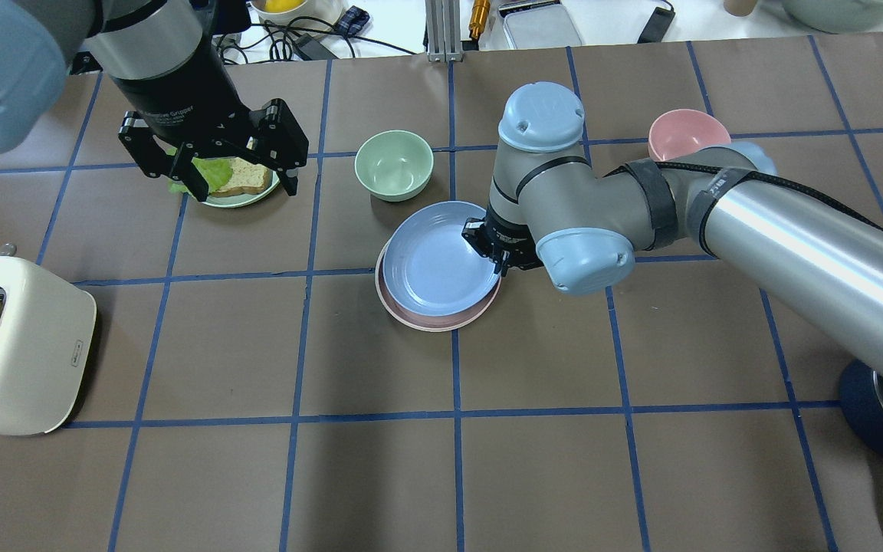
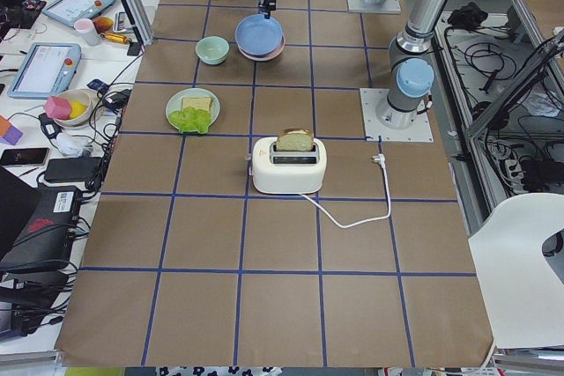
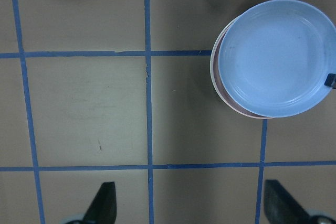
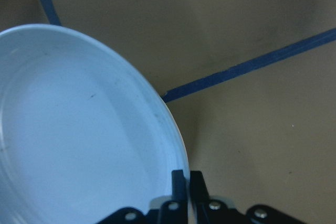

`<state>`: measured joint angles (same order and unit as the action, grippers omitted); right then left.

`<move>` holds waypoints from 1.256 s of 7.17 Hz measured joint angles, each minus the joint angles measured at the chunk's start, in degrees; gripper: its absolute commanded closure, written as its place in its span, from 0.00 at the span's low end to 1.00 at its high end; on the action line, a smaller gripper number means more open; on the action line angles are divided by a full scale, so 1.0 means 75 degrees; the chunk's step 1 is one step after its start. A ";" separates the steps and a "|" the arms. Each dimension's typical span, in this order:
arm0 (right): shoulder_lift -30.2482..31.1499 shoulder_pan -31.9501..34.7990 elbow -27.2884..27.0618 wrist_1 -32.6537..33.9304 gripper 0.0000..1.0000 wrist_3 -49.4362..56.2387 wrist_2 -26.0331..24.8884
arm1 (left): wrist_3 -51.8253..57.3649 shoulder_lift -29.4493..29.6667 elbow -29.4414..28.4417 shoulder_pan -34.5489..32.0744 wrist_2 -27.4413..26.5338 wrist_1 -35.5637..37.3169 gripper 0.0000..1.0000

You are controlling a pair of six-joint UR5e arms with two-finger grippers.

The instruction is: Stack three plates with pink and blue

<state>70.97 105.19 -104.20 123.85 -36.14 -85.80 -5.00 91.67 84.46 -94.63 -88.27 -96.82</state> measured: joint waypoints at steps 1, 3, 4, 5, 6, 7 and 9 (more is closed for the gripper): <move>0.0003 -0.0019 -0.0016 0.0004 0.00 -0.0005 -0.0012 | 0.0006 0.0000 0.0000 -0.0002 -0.0004 0.0005 0.00; 0.0066 -0.0151 0.0172 -0.0035 0.00 0.0062 -0.0031 | 0.0010 0.0000 0.0001 -0.0003 -0.0008 0.0007 0.00; 0.0096 -0.0380 0.0542 -0.0357 0.00 0.0301 -0.0059 | 0.0010 0.0000 0.0001 -0.0003 -0.0008 0.0007 0.00; 0.0131 -0.0709 0.1081 -0.1028 0.00 0.0821 -0.0100 | 0.0010 0.0000 0.0001 -0.0003 -0.0008 0.0007 0.00; 0.0196 -0.1056 0.1657 -0.1751 0.00 0.1497 -0.0168 | 0.0010 0.0000 0.0001 -0.0003 -0.0009 0.0007 0.00; 0.0293 -0.1394 0.2220 -0.2352 0.00 0.2222 -0.0247 | 0.0010 0.0000 0.0001 -0.0003 -0.0009 0.0007 0.00; 0.0495 -0.1954 0.3187 -0.3293 0.00 0.3239 -0.0322 | 0.0010 0.0000 0.0001 -0.0003 -0.0009 0.0007 0.00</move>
<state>74.68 90.53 -80.30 99.15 -11.85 -88.22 -4.92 91.67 84.46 -94.66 -88.33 -96.77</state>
